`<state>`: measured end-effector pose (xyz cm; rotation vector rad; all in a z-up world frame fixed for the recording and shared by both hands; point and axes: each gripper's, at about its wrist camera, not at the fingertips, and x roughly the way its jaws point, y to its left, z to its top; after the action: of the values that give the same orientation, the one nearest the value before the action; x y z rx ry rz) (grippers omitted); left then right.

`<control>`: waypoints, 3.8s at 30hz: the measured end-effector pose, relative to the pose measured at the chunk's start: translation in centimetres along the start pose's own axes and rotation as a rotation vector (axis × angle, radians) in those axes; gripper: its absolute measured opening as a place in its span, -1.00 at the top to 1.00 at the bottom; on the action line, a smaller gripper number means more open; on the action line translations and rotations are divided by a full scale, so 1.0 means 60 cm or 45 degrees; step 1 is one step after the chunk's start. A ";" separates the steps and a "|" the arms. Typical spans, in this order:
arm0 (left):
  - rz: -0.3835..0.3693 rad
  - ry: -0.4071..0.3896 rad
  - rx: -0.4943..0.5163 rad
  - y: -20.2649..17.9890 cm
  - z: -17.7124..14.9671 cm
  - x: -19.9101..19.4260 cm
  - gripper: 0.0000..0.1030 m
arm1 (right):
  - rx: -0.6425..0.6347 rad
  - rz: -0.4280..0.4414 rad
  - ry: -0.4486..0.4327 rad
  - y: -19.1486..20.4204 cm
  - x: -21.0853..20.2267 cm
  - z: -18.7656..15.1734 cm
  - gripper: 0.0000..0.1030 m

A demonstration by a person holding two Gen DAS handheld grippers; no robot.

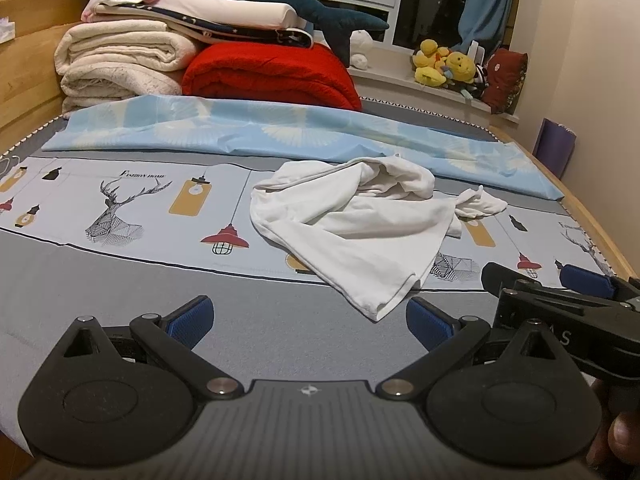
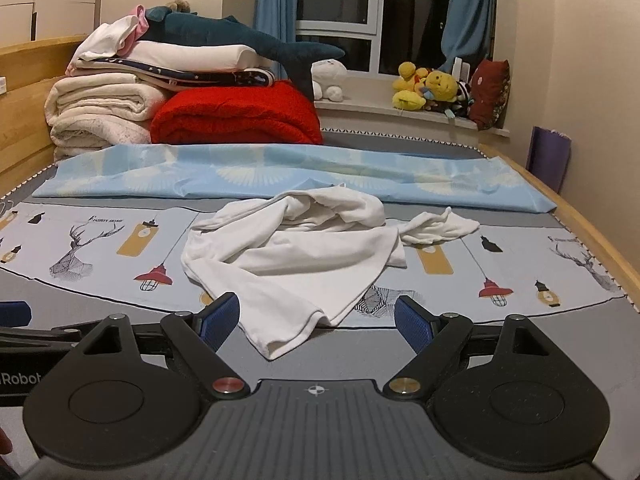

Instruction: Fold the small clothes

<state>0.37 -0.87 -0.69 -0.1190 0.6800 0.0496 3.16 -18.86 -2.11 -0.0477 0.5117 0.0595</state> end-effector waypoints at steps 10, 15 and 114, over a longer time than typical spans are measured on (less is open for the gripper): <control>-0.001 0.000 -0.001 0.000 -0.001 0.000 -0.99 | 0.011 0.003 0.032 0.002 0.005 -0.003 -0.67; -0.003 0.001 -0.001 -0.001 0.000 0.001 -0.99 | 0.013 0.011 0.047 0.001 0.007 -0.002 -0.67; -0.216 0.711 -0.091 0.308 -0.004 0.327 0.07 | 0.326 -0.071 0.420 -0.223 0.518 0.009 -0.04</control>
<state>13.91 17.58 -14.98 -0.2643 1.2229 -0.1273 31.39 -30.78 -16.50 0.1817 0.8439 -0.0705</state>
